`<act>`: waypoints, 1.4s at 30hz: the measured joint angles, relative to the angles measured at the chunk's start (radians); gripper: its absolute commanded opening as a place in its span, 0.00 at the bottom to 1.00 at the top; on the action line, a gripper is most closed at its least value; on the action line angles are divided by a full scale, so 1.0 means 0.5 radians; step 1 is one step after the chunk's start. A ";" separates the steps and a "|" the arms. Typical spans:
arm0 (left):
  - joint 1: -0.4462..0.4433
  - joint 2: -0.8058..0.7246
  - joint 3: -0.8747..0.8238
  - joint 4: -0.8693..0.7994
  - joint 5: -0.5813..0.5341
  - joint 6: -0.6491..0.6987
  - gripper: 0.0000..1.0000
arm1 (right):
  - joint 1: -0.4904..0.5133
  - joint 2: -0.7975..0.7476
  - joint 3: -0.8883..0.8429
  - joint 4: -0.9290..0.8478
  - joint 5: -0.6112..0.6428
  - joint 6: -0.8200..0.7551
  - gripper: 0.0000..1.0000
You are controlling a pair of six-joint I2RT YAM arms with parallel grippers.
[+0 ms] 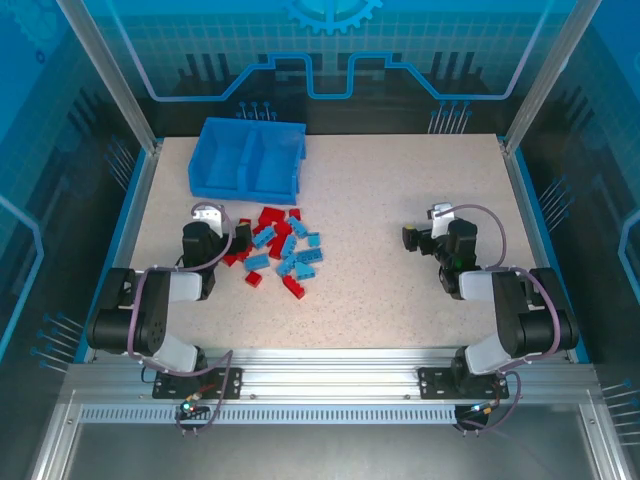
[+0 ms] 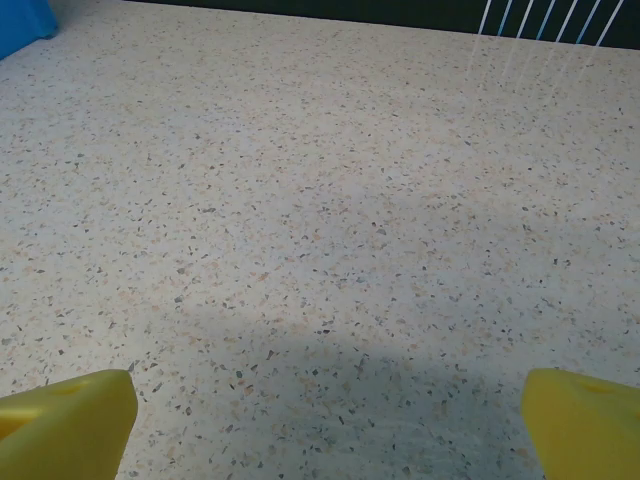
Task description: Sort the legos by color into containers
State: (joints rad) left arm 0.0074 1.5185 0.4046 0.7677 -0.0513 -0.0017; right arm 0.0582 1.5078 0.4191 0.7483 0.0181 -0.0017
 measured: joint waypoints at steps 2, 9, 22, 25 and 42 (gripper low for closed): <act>0.000 0.000 0.000 0.000 0.000 0.000 0.99 | 0.000 0.000 0.000 0.000 0.000 0.000 1.00; 0.000 0.000 0.000 0.000 0.000 0.000 0.99 | 0.000 0.000 0.000 0.000 0.000 0.000 1.00; 0.000 0.000 0.000 0.000 0.000 0.000 0.99 | 0.005 -0.069 0.096 -0.259 0.017 -0.006 1.00; 0.000 0.000 0.000 0.000 0.000 0.000 0.99 | 0.037 -0.272 0.237 -0.566 0.103 0.034 1.00; -0.208 -0.821 0.906 -1.717 -0.272 -0.385 0.97 | 0.957 -0.215 1.724 -2.802 -0.201 0.806 1.00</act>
State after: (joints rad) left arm -0.0967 1.1080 0.8574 -0.0906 -0.1871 -0.1944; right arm 0.5365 1.4002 1.2812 -0.6529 -0.0826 0.4011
